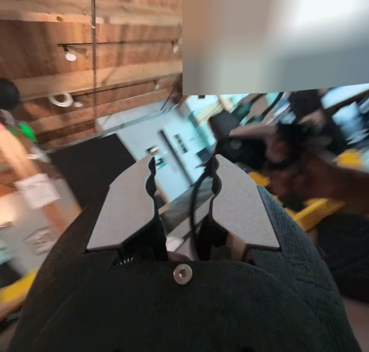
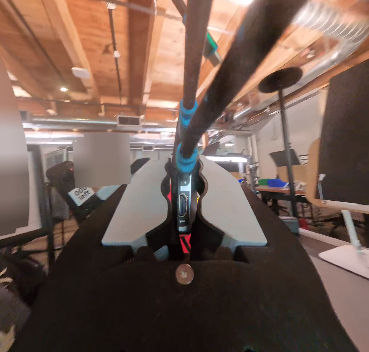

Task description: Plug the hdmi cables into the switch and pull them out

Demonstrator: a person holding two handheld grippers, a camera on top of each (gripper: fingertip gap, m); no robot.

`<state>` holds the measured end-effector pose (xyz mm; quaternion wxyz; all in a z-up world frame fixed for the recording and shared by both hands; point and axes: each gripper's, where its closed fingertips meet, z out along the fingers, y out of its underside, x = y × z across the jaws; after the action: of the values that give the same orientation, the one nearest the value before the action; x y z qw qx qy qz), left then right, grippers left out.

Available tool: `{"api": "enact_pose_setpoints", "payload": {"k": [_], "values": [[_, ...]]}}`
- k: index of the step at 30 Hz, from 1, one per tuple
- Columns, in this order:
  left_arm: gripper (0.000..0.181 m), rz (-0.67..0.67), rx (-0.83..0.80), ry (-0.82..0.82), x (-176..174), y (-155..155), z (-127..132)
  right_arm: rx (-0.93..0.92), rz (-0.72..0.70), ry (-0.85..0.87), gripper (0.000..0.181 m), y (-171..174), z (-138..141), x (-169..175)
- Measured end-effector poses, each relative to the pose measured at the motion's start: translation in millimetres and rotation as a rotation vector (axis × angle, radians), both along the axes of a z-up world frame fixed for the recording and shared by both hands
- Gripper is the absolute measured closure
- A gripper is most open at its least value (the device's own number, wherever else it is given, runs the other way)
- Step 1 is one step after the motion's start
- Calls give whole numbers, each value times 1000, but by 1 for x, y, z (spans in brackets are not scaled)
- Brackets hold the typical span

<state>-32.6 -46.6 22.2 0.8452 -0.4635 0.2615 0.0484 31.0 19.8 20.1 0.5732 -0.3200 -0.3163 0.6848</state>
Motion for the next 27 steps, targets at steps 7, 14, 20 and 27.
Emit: {"api": "enact_pose_setpoints", "payload": {"k": [7, 14, 20, 27], "values": [[131, -631, -553, -349, 86, 30, -61, -119, 132, 98, 158, -6, 6, 6], [133, -840, -322, -789, 45, 39, -39, -95, 209, -144, 157, -38, -23, -36], [160, -828, -219, -834, 16, 32, -29, -88, 178, -206, 133, -27, -12, -25], [158, -863, -224, -829, 17, 28, -25, -72, 164, -170, 169, -24, -12, -21]]}}
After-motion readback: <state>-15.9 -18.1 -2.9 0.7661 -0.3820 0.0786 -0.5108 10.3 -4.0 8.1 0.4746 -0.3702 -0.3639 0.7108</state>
